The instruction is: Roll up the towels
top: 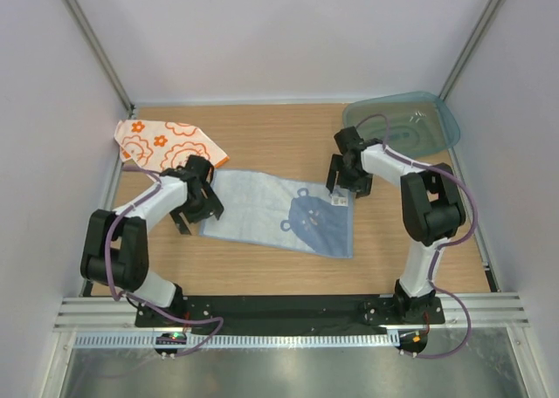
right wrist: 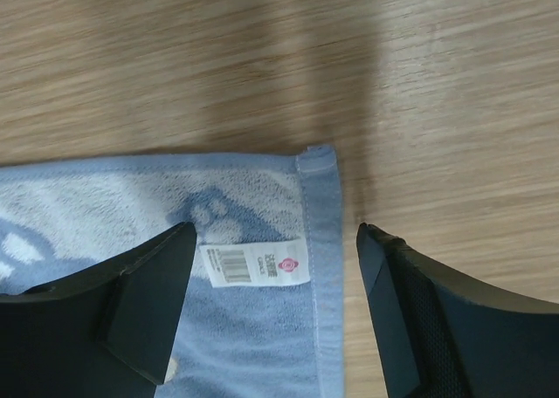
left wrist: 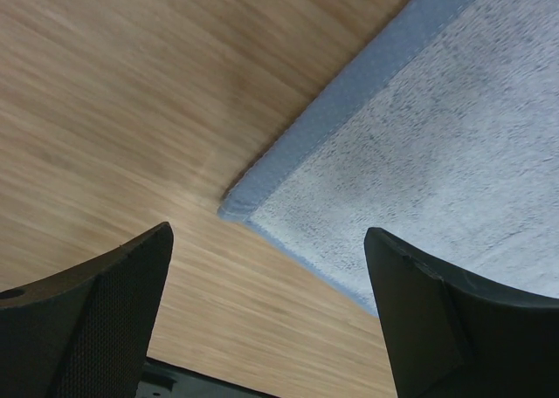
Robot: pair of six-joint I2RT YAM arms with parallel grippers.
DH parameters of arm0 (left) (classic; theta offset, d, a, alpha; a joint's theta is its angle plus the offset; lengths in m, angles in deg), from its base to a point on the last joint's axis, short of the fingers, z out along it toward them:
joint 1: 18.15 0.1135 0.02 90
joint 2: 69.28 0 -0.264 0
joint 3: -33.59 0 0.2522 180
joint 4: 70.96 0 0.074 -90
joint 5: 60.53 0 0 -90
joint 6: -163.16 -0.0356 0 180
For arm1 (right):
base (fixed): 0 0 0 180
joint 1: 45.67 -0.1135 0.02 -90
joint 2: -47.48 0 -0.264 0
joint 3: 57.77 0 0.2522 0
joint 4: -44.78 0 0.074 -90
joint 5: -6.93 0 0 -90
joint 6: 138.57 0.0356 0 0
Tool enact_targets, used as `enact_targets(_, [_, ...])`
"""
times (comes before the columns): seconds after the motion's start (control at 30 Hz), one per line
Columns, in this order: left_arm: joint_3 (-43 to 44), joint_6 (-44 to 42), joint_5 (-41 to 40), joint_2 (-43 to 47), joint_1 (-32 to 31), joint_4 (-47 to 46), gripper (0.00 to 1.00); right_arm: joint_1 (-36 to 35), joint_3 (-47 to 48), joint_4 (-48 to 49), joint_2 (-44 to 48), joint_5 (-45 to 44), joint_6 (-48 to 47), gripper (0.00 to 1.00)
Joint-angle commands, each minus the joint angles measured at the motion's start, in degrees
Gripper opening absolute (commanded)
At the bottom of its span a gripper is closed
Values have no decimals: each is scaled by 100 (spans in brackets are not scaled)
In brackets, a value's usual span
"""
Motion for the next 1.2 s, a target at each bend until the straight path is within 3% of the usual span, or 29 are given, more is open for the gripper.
enact_targets(0.0, [-207, 277, -55, 199, -151, 28, 91, 41, 216, 101, -220, 80, -42, 81])
enact_targets(0.3, [-418, 418, -143, 6, -345, -122, 79, 112, 550, 101, -686, -157, -156, 63])
enact_targets(0.5, [-533, 427, -134, 93, -353, -174, 74, 191, 1059, -109, -994, -420, -279, 61])
enact_targets(0.57, [-585, 401, -160, 207, -345, -166, 75, 199, 1095, -162, -950, -500, -288, 64])
enact_targets(0.8, [-752, 453, -196, 576, -353, -297, 78, 68, 849, 22, -72, -622, -525, 88])
enact_targets(0.97, [-709, 524, -257, 691, -353, -429, 80, -11, 621, -127, 727, -728, -491, 90])
enact_targets(1.17, [-638, 532, -266, 454, -345, -438, 76, -20, -635, -22, 1826, -281, -280, 90])
